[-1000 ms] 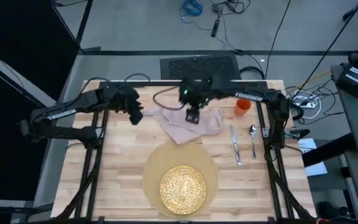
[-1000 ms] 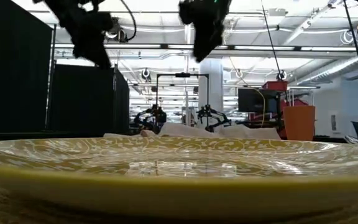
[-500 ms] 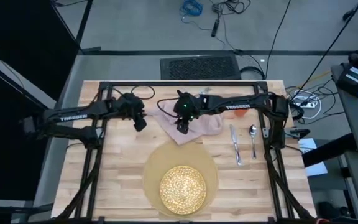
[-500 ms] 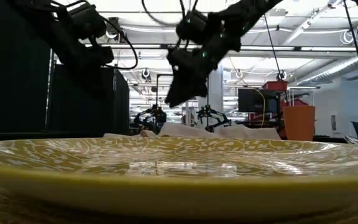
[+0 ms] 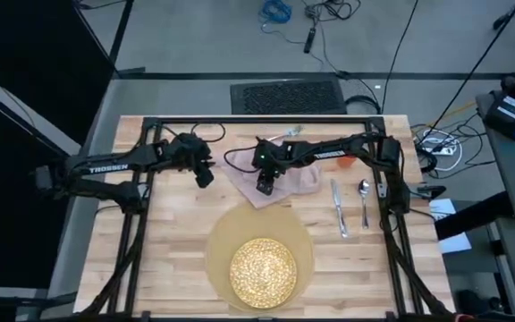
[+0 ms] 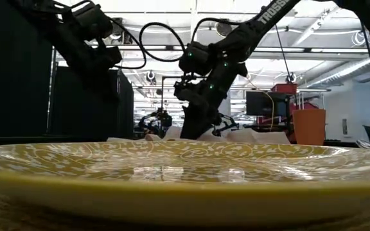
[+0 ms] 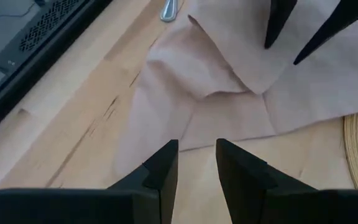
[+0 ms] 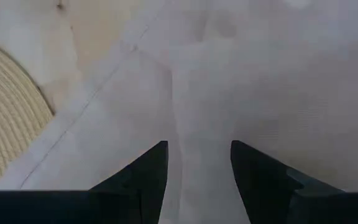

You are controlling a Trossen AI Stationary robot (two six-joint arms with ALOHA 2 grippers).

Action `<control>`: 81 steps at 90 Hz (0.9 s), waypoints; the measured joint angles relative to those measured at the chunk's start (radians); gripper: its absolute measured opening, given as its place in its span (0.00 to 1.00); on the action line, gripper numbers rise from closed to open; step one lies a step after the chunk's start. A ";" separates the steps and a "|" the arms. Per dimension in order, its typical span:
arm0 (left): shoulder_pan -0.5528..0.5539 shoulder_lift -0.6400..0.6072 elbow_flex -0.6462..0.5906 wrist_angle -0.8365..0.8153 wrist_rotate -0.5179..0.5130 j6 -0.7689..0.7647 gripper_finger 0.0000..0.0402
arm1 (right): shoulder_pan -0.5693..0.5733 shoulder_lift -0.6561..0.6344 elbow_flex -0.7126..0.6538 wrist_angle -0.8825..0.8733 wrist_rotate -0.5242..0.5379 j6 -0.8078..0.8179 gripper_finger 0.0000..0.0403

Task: Set table place
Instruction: Fold the brown table napkin

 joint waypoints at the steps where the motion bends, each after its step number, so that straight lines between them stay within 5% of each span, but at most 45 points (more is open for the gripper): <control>1: 0.000 0.000 0.000 0.000 0.000 0.000 0.24 | 0.000 0.002 0.000 -0.001 0.000 0.000 0.40; 30: 0.000 0.000 0.000 -0.014 0.005 -0.003 0.24 | 0.001 0.039 0.005 0.003 0.045 0.008 0.38; 58: 0.000 0.000 0.000 -0.028 0.008 -0.004 0.24 | -0.001 0.041 0.003 0.001 0.103 0.015 0.04; 81: 0.000 0.000 0.000 -0.039 0.008 -0.004 0.24 | -0.001 -0.002 0.054 -0.196 0.136 0.011 0.00</control>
